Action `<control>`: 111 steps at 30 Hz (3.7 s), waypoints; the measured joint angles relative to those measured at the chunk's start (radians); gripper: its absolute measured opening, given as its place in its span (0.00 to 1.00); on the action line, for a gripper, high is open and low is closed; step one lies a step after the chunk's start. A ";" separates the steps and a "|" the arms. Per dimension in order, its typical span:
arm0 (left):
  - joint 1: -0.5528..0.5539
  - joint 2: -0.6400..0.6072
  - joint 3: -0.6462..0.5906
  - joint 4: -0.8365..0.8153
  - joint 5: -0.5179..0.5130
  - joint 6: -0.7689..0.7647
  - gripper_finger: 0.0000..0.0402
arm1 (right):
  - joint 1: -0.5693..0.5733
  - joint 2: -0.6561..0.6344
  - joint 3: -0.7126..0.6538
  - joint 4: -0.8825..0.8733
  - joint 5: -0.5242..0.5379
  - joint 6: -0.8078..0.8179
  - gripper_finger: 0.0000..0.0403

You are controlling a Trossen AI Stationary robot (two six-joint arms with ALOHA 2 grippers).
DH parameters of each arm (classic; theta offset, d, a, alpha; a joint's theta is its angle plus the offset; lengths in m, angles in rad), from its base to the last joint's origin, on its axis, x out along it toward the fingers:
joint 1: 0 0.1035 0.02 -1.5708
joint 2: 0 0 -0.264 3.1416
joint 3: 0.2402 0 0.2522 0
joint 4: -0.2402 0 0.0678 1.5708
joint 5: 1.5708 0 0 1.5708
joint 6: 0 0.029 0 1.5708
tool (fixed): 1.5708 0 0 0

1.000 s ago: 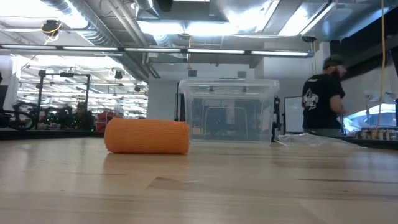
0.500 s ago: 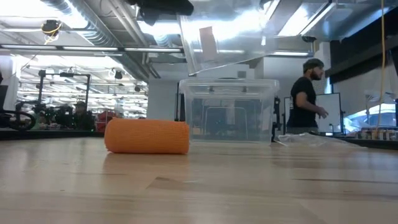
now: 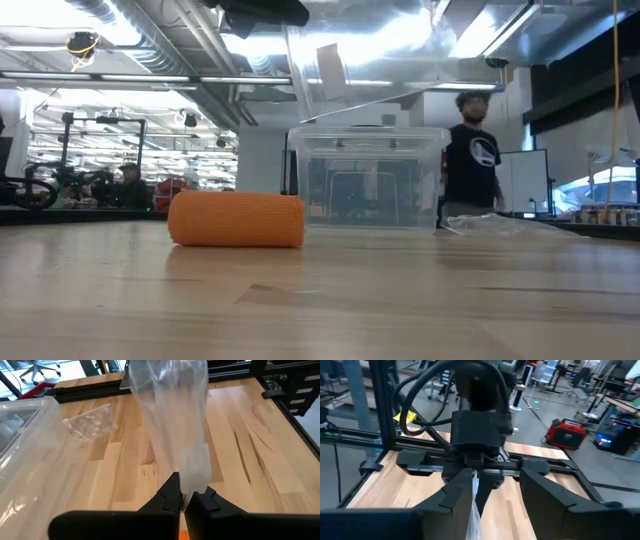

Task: Roll bandage
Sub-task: Open the bottom transparent zip bag

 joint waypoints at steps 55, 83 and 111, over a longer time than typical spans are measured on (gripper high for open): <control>-0.023 -0.082 0.055 0.035 -0.046 -0.036 0.21 | 0.036 0.053 0.078 -0.315 0.083 0.075 0.00; -0.031 -0.077 0.011 0.038 -0.047 -0.043 0.06 | 0.035 0.055 0.109 -0.248 0.082 -0.003 0.00; -0.092 -0.296 -0.001 -0.147 -0.072 -0.121 0.38 | 0.054 0.031 -0.160 0.064 0.033 0.189 0.00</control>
